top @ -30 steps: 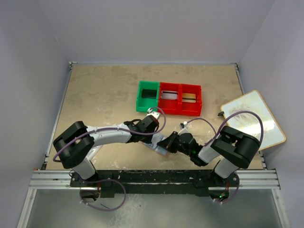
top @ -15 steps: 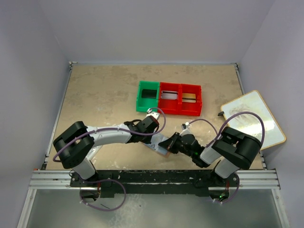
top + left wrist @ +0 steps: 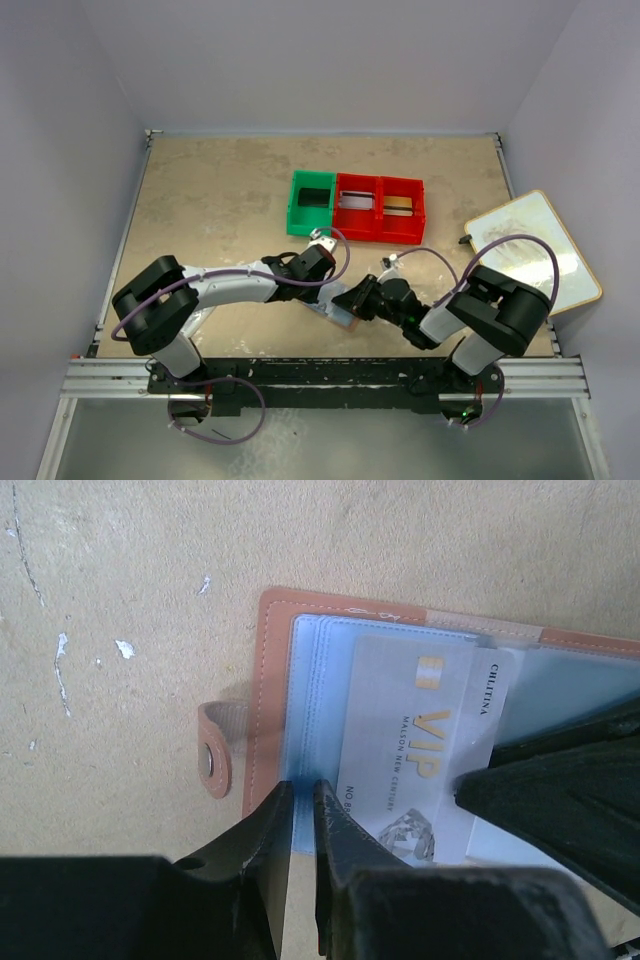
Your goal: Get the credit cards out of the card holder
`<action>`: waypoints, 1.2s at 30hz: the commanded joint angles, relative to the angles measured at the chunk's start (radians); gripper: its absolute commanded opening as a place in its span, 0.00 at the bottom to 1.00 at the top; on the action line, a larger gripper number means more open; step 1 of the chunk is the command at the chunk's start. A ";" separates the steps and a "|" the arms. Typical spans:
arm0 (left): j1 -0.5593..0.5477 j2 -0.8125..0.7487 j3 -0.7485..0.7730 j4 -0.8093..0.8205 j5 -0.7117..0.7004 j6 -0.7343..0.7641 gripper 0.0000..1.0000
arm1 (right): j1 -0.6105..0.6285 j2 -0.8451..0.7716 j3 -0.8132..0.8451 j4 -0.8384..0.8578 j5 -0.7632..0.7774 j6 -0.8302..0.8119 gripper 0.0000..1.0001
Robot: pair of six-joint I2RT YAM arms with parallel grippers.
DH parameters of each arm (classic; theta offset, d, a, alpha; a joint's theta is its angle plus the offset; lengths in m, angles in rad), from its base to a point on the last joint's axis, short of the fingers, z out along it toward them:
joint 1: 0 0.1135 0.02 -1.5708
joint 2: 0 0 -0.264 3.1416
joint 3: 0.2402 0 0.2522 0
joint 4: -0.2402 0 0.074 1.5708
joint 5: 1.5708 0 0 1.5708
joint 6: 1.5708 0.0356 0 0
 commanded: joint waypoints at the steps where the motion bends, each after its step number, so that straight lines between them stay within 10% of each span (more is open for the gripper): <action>1: -0.010 0.005 0.024 -0.008 -0.009 0.001 0.11 | -0.013 -0.007 0.013 0.012 -0.010 -0.026 0.15; 36: -0.016 -0.030 0.031 0.115 -0.038 -0.134 0.22 | -0.016 -0.155 0.033 -0.233 0.013 -0.089 0.10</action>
